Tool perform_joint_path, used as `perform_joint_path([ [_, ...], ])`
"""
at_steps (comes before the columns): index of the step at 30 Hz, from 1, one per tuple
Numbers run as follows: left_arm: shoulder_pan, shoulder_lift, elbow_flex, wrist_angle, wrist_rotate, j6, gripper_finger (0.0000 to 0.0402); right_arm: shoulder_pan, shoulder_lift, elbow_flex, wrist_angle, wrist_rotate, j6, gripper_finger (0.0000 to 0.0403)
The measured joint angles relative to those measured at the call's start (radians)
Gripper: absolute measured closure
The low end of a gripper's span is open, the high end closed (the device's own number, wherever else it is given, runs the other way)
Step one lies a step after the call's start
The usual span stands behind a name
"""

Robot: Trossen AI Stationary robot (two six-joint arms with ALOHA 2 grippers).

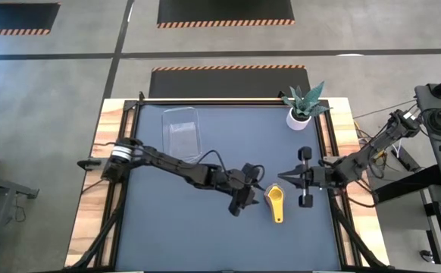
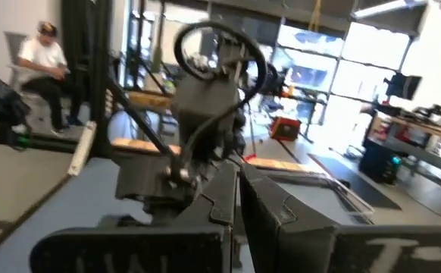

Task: Nest measuring cups in basket
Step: Put the stacked measuring cups into the transparent bin

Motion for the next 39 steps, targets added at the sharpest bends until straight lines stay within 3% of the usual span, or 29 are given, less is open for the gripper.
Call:
perform_joint_path([
  [9,0.001,0.115,0.109,-0.009,0.039,0.095,0.0142,0.0,-0.139,-0.099,0.068,-0.064,-0.024,0.0394],
  [21,0.008,0.135,0.119,0.014,0.076,0.15,0.0141,0.0,-0.286,-0.178,0.065,-0.064,-0.034,0.0394],
  [31,0.009,0.135,0.115,0.009,0.072,0.183,0.0137,0.0,-0.31,-0.18,0.061,-0.063,-0.056,0.0394],
  [39,0.013,0.135,0.118,0.015,0.063,0.173,0.0067,0.0,-0.312,-0.175,0.06,-0.063,-0.062,0.0394],
])
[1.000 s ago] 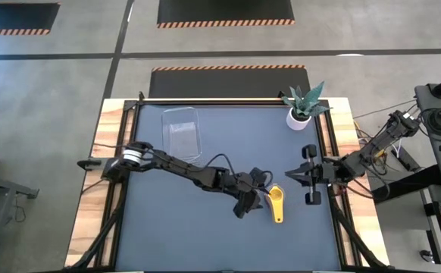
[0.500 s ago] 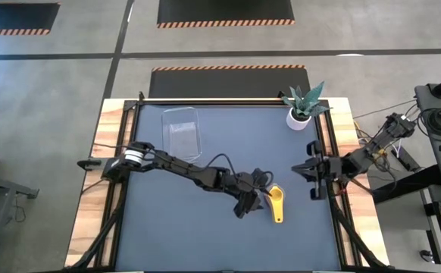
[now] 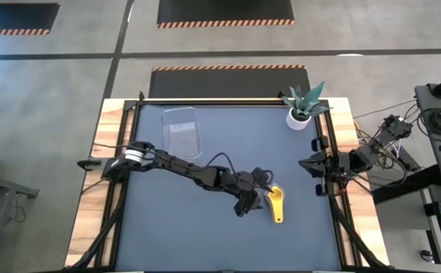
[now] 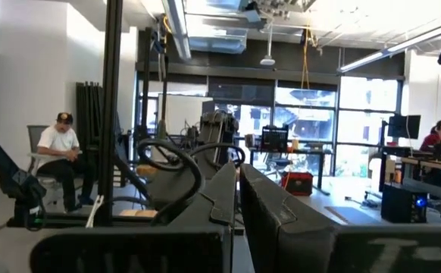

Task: Nest measuring cups in basket
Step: Put the stacked measuring cups into the transparent bin

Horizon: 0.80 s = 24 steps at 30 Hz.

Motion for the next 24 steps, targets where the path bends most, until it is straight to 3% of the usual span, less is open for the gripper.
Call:
perform_joint_path([
  [8,-0.008,0.041,0.009,0.06,0.019,0.02,0.0043,0.0,0.001,0.004,0.001,0.0,-0.005,0.0394],
  [24,0.034,0.123,0.137,-0.119,0.012,0.081,0.0082,0.0,0.002,0.004,-0.026,0.007,0.01,0.0394],
])
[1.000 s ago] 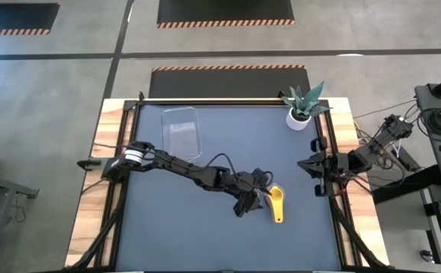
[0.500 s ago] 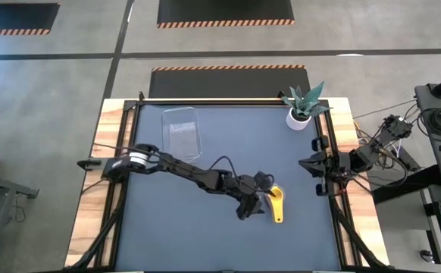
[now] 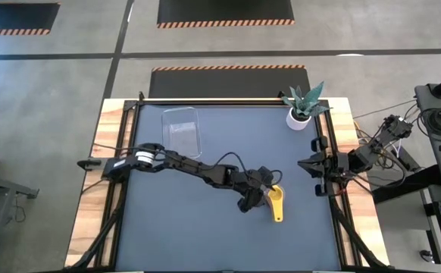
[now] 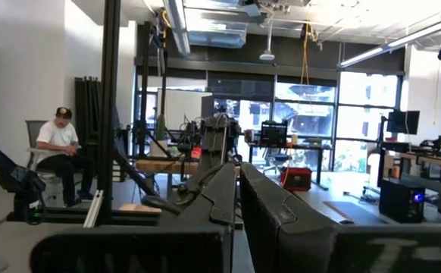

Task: Nest measuring cups in basket
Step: Put the stacked measuring cups into the transparent bin

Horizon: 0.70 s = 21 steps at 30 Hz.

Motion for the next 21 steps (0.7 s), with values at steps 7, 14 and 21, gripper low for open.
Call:
perform_joint_path([
  [7,-0.002,0.0,-0.008,0.002,0.002,0.005,0.0098,0.0,0.0,0.0,0.0,0.0,0.011,0.0394],
  [14,-0.021,0.0,-0.006,0.0,0.001,-0.001,0.0106,0.0,0.0,0.0,0.0,0.001,0.013,0.0394],
  [21,-0.024,0.0,0.009,-0.008,-0.022,0.003,0.0107,0.0,0.0,0.0,0.0,0.002,0.014,0.0394],
])
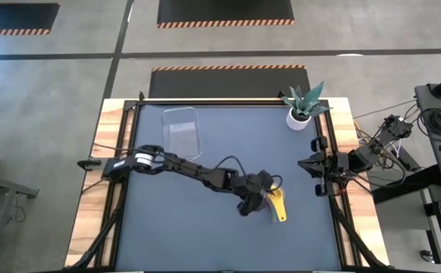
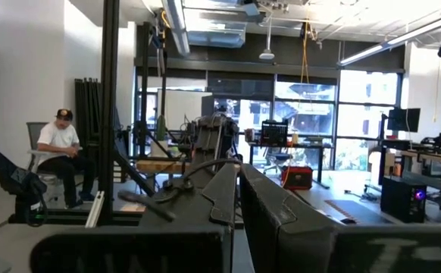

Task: Nest measuring cups in basket
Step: Put the stacked measuring cups into the transparent bin

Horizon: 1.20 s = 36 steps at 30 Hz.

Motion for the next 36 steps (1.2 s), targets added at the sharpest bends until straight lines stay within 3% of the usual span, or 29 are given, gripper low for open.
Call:
perform_joint_path([
  [15,-0.001,-0.003,0.0,-0.007,0.019,0.068,0.0126,0.0,0.0,0.0,-0.005,0.0,0.008,0.0394],
  [36,-0.001,0.062,0.061,0.004,-0.03,0.075,0.0219,0.0,0.0,0.0,-0.004,0.0,0.007,0.0394],
])
